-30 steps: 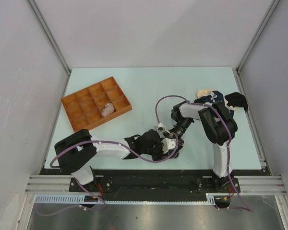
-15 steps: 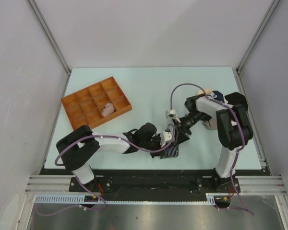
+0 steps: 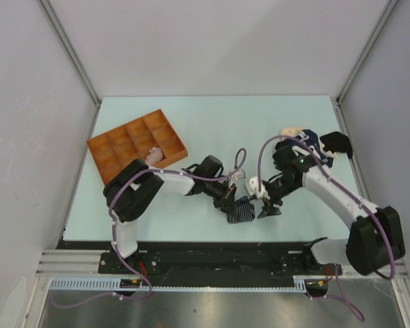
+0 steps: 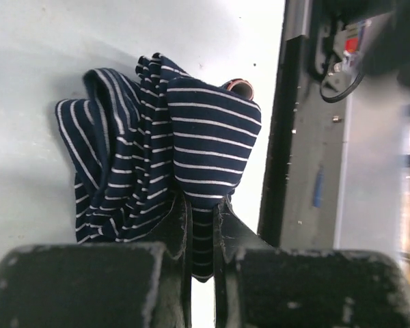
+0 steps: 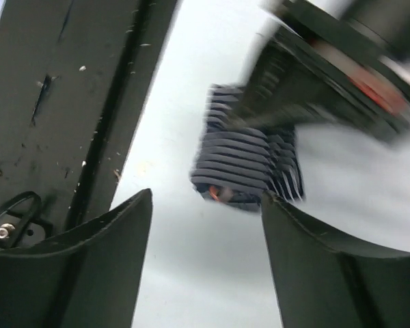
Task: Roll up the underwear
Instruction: Roll the underwear to the center of the board.
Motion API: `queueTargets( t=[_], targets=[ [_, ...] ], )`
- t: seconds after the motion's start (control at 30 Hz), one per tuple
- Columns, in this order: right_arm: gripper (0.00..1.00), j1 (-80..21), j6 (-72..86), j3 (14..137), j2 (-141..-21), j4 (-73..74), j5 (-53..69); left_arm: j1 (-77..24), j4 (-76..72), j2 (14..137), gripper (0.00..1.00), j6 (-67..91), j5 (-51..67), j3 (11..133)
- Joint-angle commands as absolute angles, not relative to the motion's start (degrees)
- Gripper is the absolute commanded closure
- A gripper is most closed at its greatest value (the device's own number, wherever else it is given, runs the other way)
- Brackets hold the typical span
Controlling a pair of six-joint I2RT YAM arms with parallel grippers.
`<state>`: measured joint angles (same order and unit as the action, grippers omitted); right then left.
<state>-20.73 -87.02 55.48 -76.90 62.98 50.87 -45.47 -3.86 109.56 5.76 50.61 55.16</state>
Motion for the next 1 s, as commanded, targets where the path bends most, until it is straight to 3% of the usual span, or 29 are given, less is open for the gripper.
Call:
queueTargets(
  t=[0.0, 0.23, 0.5, 0.7, 0.97],
  targets=[
    [0.27, -29.43, -87.72, 47.05, -70.06, 46.53, 41.15, -43.68, 2.20, 116.62, 0.99, 5.97, 45.00, 57.04],
    [0.26, -38.75, -84.46, 41.15, -71.89, 35.09, 30.08, -42.45, 0.26, 118.21, 0.97, 8.79, 44.12, 57.57],
    [0.28, -42.01, -82.79, 37.00, -77.16, 26.55, 21.64, -41.92, -4.91, 115.50, 0.91, 11.07, 42.19, 55.73],
    [0.38, -42.10, -81.39, 36.65, -80.77, 26.01, 18.64, -41.92, -9.30, 107.16, 0.70, 12.30, 38.24, 52.39],
    [0.63, -40.35, -79.89, 39.37, -83.32, 31.63, 21.96, -41.05, -13.71, 92.13, 0.48, 13.01, 28.22, 45.10]
  ],
)
